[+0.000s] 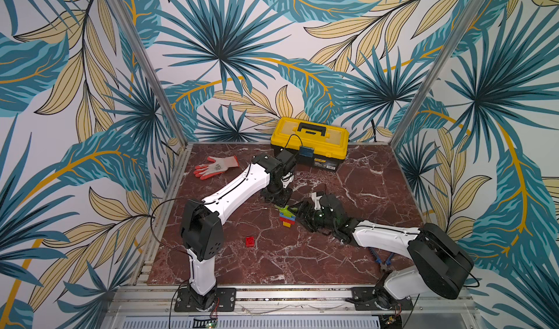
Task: Assemble a carrot with lego
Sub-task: Assemble the lego brick with the lego brick.
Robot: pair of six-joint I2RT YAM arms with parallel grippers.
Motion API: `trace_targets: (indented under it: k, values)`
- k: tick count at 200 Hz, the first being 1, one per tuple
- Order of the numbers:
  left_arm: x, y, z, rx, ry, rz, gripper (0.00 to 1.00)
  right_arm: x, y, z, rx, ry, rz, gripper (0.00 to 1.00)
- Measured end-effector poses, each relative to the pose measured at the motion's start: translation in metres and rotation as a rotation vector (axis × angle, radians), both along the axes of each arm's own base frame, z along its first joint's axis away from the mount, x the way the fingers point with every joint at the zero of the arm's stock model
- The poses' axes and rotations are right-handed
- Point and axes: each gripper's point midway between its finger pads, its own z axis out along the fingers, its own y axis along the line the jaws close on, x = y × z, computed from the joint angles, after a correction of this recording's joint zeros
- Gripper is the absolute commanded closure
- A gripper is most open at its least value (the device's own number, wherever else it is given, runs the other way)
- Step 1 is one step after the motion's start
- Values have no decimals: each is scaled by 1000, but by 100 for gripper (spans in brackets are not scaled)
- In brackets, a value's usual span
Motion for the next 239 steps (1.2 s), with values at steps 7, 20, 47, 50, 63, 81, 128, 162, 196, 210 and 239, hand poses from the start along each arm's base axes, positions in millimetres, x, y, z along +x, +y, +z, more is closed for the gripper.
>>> trace_targets:
  k: [7, 20, 47, 50, 63, 81, 128, 162, 196, 210, 239]
  values:
    - [0, 0, 0, 1, 3, 6, 73, 0, 0, 0, 1, -1, 0, 23]
    - [-1, 1, 0, 4, 8, 14, 73, 0, 0, 0, 2, -2, 0, 23]
    - [-2, 3, -1, 22, 18, 33, 73, 0, 0, 0, 3, -3, 0, 23]
    - [-2, 3, -1, 23, 19, 35, 73, 1, 0, 0, 4, -5, 0, 23]
    - [-2, 3, -1, 31, 20, 42, 74, 1, 1, 0, 7, -7, 0, 23]
    - [-3, 4, -1, 43, 23, 57, 74, 2, 2, 0, 11, -11, 3, 23]
    - [-2, 6, -3, 60, 35, 100, 74, 2, 3, 0, 24, -17, 10, 23]
    - [-3, 3, -3, 65, 44, 117, 74, 3, 1, -1, 32, -18, 13, 24]
    - [-5, 0, -4, 70, 53, 126, 75, 3, -1, -2, 38, -20, 17, 24]
    - [-5, -2, -4, 73, 60, 130, 76, 3, -2, -2, 41, -20, 19, 24]
    - [-6, -3, -5, 79, 65, 134, 76, 2, -3, -2, 44, -20, 26, 24]
